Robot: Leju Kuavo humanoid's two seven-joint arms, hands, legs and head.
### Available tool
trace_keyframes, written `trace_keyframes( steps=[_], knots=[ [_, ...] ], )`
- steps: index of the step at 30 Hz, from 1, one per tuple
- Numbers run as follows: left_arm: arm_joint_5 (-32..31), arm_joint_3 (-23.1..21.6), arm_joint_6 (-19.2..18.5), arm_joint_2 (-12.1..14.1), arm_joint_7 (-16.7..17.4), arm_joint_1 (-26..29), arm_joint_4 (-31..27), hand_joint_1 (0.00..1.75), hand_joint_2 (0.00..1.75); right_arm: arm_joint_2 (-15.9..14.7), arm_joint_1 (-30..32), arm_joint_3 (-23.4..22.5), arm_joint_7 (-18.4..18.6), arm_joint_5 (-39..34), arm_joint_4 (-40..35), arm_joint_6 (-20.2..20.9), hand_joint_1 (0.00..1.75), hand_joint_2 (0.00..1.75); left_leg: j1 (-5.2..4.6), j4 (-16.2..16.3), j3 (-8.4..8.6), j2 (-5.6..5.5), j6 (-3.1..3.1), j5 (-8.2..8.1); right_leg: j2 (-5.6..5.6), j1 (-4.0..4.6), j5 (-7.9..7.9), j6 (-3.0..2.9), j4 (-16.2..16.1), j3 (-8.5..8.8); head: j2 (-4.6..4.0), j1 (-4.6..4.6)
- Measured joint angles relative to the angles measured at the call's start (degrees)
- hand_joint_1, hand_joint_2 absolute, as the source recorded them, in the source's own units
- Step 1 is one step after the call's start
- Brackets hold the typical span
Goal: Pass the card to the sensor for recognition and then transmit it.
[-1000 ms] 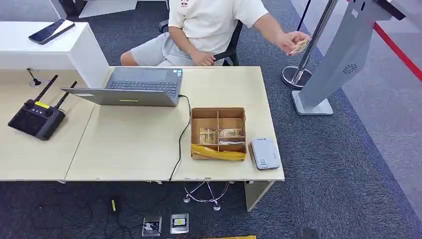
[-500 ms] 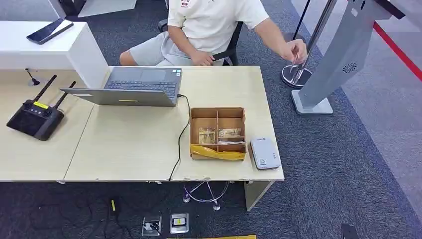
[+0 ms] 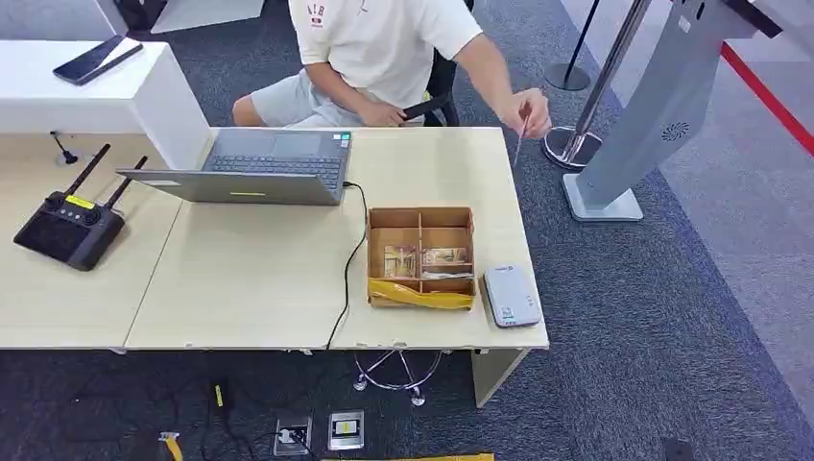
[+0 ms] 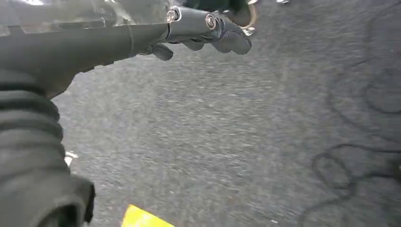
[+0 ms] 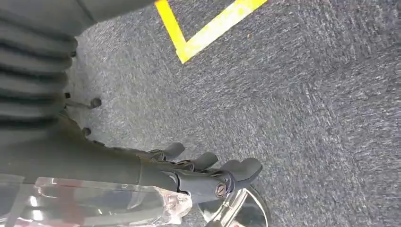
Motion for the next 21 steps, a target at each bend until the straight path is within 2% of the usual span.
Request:
trace_keyframes(
  steps=[7, 11, 21],
  knots=[
    [-4.01, -1.38, -0.24, 1.38, 6.98, -0.05, -12.25, 0.00, 0.00, -0.55, -2.76, 0.02, -2.55, -1.42, -0.02, -0.81, 0.00, 1.75, 0.00, 0.00, 0.00, 0.01, -0.02, 0.03, 0.01, 0.00, 0.10, 0.00, 0.01, 0.01, 0.00, 0.00],
    [-6.78, -1.38, -1.42, 1.44, 9.55, -0.46, -18.73, 0.00, 0.00, -1.03, -5.81, 0.02, -4.31, -2.23, -1.40, -1.42, 0.00, 1.75, 0.00, 0.01, -0.01, 0.00, 0.03, 0.09, 0.01, 0.00, 0.14, 0.03, 0.01, 0.03, 0.00, 0.00],
    [-14.14, -1.22, -6.12, 1.03, 13.09, -3.65, -33.55, 0.00, 0.00, -1.66, -14.48, 0.39, -6.49, -3.63, -9.75, -4.68, 0.00, 1.75, 0.00, 0.03, -0.04, -0.01, 0.01, 0.26, -0.02, 0.00, 0.25, 0.07, 0.03, 0.03, 0.00, 0.00]
  ],
)
